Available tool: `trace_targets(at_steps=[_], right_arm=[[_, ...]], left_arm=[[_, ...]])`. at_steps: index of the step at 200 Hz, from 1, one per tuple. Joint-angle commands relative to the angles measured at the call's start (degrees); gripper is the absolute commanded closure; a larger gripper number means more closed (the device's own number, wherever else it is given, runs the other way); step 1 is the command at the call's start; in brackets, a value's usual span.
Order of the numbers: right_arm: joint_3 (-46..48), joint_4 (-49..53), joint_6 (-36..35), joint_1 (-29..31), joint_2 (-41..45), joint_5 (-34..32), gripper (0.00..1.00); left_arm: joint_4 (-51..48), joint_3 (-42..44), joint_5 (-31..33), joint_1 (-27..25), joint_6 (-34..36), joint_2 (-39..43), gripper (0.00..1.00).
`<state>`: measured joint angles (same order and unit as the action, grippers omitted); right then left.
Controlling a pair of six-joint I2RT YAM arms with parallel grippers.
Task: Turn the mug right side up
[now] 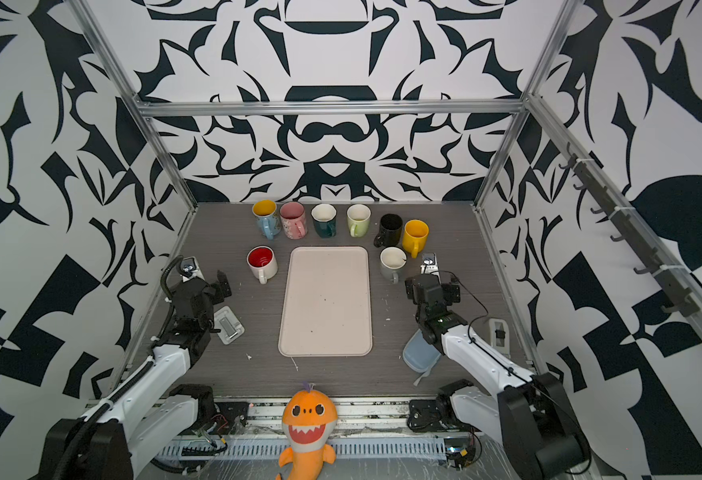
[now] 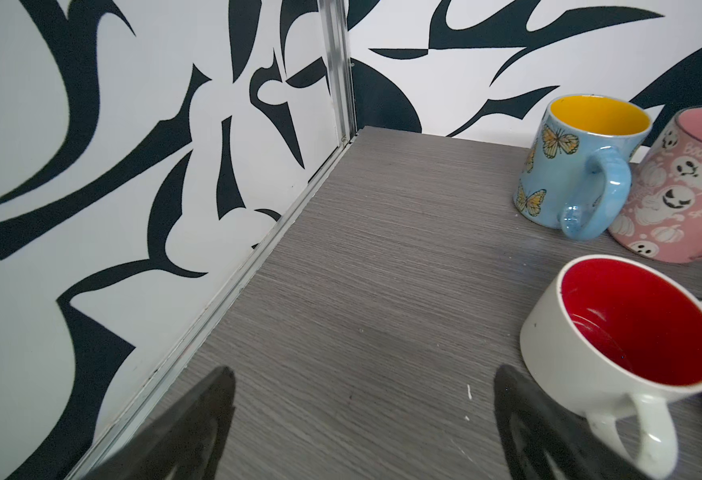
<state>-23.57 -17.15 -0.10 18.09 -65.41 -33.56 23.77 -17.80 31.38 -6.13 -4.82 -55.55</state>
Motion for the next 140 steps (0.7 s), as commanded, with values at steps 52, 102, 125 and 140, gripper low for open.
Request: trace_targets(at_steps=[52,102,125,140], right_arm=[[4.91,-27.83,-4.12,-1.12,-12.38,-0.03,0.0],[4.24,-33.26,-5.63,-2.18,-16.87,3.98,0.0],[5.19,-40.16,-6.2,-2.53,-21.18,5.5,0.0],[4.88,-38.7,-5.68,-2.83,-20.89,5.31,0.0]], left_arm=[[27.9,7.12,-7.07,3.84,1.7,-11.16,0.01],[33.38,5.17,-14.39,5.62,1.31,-21.36,0.0],[40.65,5.02,-17.01,5.97,1.41,-28.68,0.01],[47.28,5.48,-17.67,6.03,1.89,-34.34,0.01]])
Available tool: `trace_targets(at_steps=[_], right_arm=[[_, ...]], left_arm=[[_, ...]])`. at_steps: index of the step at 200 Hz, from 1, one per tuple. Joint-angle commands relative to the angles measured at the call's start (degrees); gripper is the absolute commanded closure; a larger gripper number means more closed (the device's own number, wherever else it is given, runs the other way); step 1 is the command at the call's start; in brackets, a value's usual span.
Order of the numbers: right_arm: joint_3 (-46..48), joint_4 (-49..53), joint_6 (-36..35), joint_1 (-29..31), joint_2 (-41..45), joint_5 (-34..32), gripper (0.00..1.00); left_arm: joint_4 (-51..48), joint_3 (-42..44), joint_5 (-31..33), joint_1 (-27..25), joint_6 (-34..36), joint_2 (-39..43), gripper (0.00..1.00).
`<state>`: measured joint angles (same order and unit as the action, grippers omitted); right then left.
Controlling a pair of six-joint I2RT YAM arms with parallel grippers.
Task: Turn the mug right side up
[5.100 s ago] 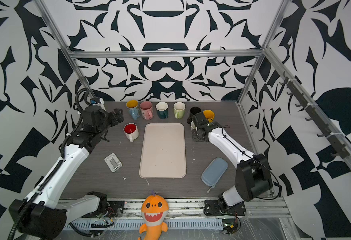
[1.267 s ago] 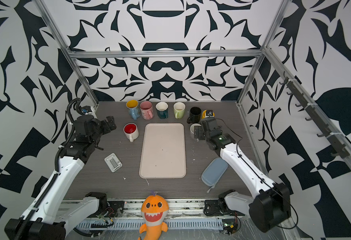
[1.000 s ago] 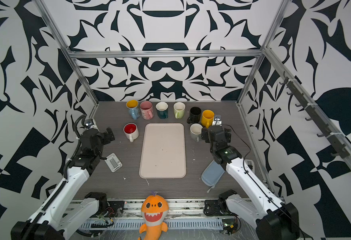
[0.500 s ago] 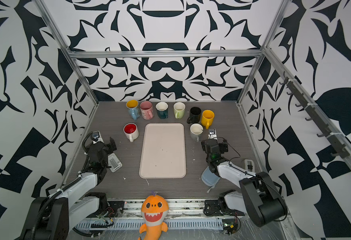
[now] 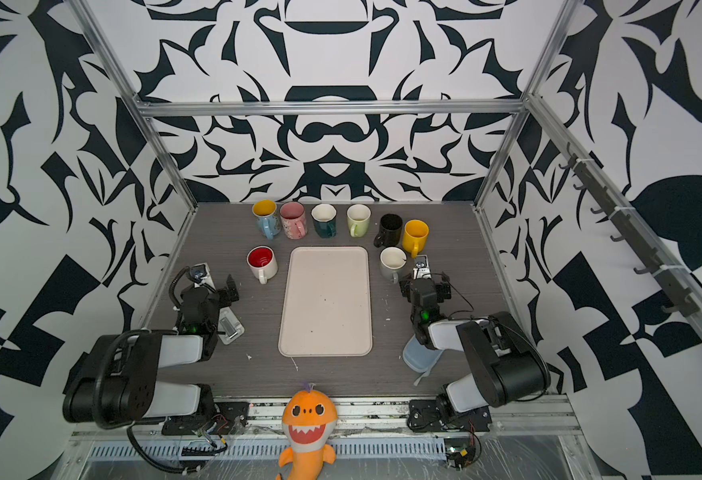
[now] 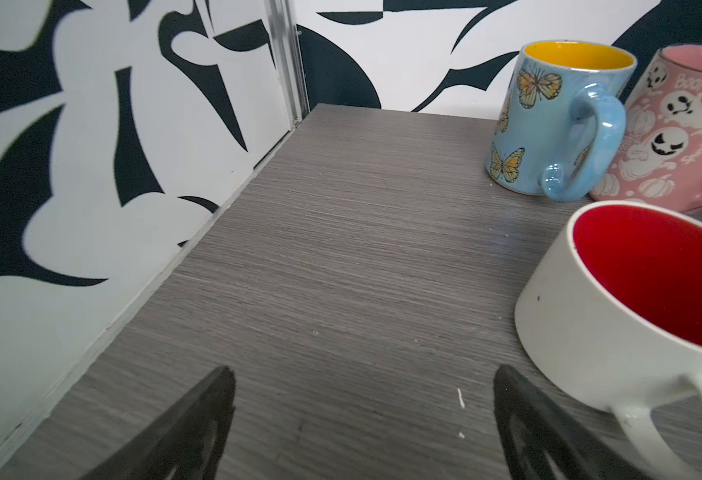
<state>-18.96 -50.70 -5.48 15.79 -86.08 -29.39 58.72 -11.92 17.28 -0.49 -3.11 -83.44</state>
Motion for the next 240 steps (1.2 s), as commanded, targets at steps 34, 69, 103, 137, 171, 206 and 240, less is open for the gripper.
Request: trace_targets(at_steps=[34,69,103,137,171,206,240], right_arm=[[0.25,-4.99,0.55,-1.67,-0.32,2.99,0.0],[-0.64,-3.21,1.26,-2.43,-0.51,3.72,0.0],[-0.91,-2.58,1.88,-3.55,-0.51,6.16,0.0],[3.09,-13.05,2.45,-6.63,-4.63,11.67,0.0],[-0.67,-4.25,4.86,-7.15,-3.48,10.26,0.0],[-0.68,-3.48,6.24,-8.05,-3.13,8.97,0.0],[-0.37,-3.95,7.18,-8.03,-3.13,5.9,0.0]], left_arm=[[6.49,-1.94,-2.25,0.53,-0.96,-4.73,0.0],[-3.8,-8.33,-0.02,0.58,-1.57,-5.86,0.0],[-3.88,-8.61,0.05,0.66,-1.72,-6.03,0.01],[-4.4,-8.64,0.14,0.67,-1.87,-5.86,0.0],[-4.53,-8.73,0.17,0.67,-1.98,-5.89,0.0],[-4.49,-8.74,0.2,0.67,-1.98,-5.84,0.01],[-4.49,-8.75,0.15,0.63,-1.98,-5.77,0.0]])
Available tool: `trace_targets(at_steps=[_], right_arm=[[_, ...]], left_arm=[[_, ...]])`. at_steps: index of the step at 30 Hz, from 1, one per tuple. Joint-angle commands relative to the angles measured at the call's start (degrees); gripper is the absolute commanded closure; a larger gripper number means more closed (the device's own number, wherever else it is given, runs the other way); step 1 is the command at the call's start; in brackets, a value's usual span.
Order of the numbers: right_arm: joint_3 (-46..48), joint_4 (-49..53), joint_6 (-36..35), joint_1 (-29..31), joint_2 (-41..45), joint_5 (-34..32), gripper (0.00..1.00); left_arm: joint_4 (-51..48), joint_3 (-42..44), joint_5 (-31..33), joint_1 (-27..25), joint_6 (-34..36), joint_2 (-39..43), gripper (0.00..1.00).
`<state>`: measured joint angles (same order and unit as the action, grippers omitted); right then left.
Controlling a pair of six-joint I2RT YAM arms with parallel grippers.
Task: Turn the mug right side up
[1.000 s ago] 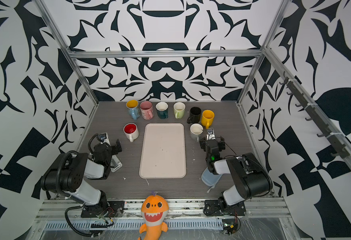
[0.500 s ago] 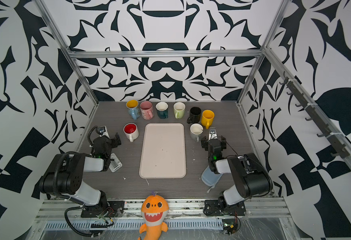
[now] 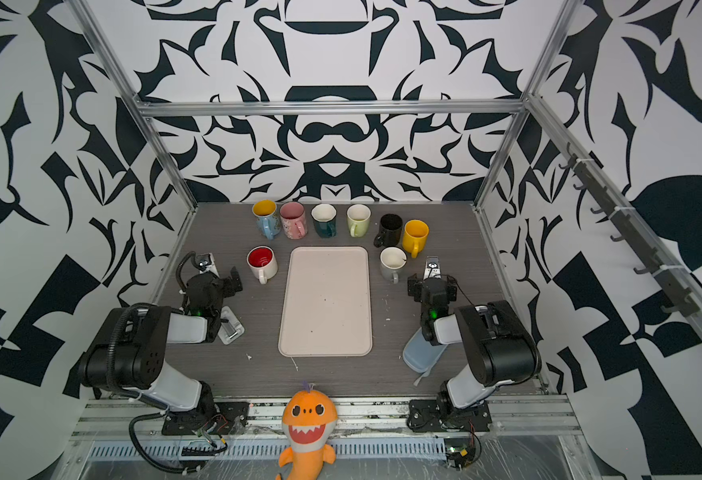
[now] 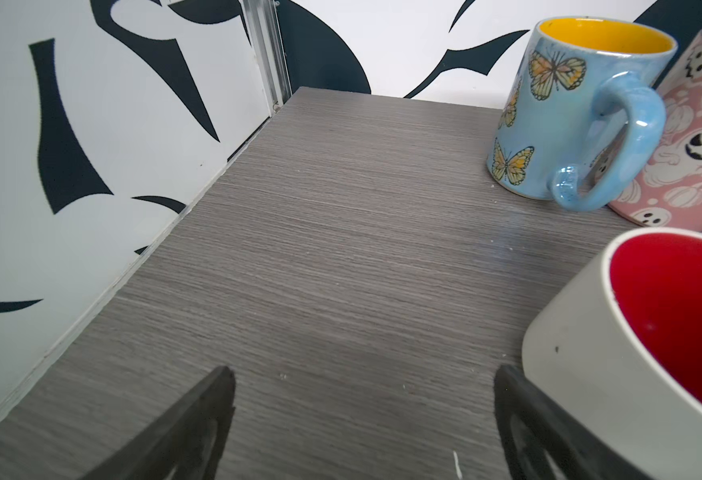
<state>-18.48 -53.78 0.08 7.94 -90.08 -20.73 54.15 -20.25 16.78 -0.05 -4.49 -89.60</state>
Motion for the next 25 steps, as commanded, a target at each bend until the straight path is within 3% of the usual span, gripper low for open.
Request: trace_targets(at_steps=[1,25], right_arm=[[-0.85,-0.92,1.65,-0.2,0.87,-2.75,0.0],[-0.78,-1.0,1.54,-0.21,0.79,-2.36,0.0]], left_arm=[[0.08,-0.41,0.68,0.21,-0.61,0.35,0.0],[0.08,-0.4,0.63,0.23,-0.6,0.37,0.0]])
